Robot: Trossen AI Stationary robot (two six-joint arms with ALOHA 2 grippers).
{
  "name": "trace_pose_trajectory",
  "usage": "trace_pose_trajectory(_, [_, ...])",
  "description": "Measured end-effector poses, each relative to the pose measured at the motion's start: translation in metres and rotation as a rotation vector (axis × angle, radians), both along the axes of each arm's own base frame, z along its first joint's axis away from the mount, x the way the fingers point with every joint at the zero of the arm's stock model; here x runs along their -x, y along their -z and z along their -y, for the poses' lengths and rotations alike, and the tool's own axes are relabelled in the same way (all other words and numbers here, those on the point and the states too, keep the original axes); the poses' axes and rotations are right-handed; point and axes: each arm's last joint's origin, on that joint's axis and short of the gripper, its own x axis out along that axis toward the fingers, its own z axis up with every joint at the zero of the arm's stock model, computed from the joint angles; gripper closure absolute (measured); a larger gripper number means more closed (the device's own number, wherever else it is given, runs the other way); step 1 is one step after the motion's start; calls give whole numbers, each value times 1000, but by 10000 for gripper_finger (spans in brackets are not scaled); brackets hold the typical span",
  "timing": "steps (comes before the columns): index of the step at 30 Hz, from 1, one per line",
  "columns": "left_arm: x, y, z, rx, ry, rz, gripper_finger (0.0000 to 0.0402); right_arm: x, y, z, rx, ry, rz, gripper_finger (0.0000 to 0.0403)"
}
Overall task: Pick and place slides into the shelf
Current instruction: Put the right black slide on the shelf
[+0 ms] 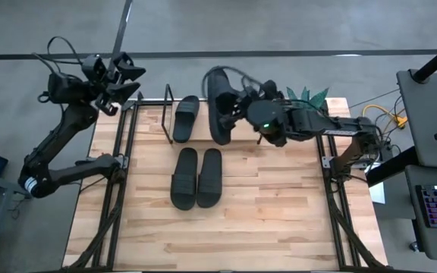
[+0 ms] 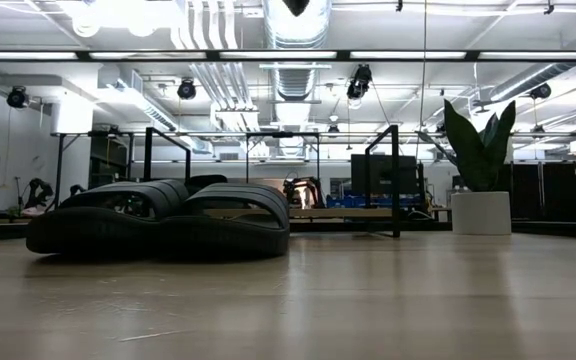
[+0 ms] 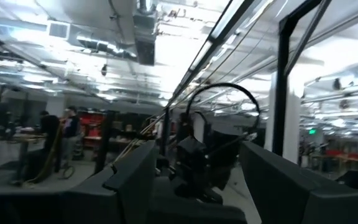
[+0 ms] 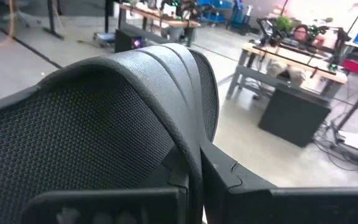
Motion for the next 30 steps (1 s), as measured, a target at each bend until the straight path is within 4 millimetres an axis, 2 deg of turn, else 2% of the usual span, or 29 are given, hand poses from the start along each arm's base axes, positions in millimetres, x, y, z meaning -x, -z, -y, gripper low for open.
trace_pose_trajectory(11, [12, 4, 15, -17, -67, -48, 185, -41, 47, 5, 39, 112, -117, 394])
trace_pose_trajectory(15, [17, 3, 20, -25, -75, -40, 185, -56, 67, 16, 38, 136, -166, 394])
trace_pose_trajectory(23, [44, -3, 56, -129, -132, 33, 185, -82, 111, 46, 24, 168, -289, 394])
trace_pose_trajectory(27, [58, -4, 73, -180, -194, 80, 185, -91, 124, 61, 6, 160, -327, 394])
trace_pose_trajectory(30, [63, -2, 78, -156, -222, 88, 185, -95, 131, 72, 11, 147, -387, 394])
